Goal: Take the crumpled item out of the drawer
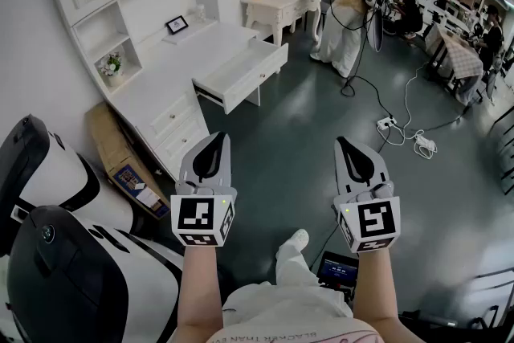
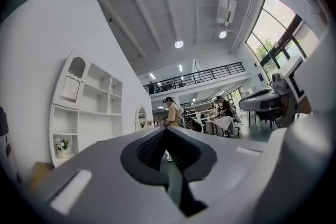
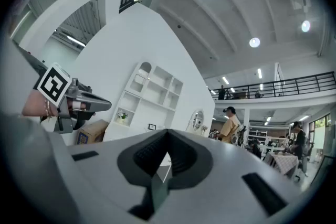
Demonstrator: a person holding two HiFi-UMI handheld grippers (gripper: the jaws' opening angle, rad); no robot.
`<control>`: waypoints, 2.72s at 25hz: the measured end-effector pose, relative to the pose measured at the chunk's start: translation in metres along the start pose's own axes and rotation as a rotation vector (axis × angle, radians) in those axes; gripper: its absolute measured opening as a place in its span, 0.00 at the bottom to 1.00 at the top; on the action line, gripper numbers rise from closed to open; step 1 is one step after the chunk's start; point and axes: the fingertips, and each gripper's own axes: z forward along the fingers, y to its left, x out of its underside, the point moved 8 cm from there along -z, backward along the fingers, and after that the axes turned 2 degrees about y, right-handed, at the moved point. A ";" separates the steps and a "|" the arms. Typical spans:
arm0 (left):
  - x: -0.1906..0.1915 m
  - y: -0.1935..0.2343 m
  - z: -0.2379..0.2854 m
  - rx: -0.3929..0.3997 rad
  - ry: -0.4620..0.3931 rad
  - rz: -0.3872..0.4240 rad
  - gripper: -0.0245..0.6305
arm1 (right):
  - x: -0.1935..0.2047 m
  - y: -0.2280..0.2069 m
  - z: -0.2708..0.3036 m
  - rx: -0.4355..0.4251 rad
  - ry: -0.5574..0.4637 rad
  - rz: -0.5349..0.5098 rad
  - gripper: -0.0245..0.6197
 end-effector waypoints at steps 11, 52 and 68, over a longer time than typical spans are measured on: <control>0.028 0.022 0.052 0.002 0.041 -0.026 0.05 | 0.017 -0.008 0.059 -0.039 -0.002 0.000 0.05; 0.093 0.119 0.401 -0.050 0.133 -0.096 0.05 | 0.092 -0.133 0.418 -0.231 0.066 -0.030 0.05; 0.135 0.208 0.606 0.041 0.163 -0.139 0.05 | 0.120 -0.182 0.628 -0.211 0.134 -0.009 0.05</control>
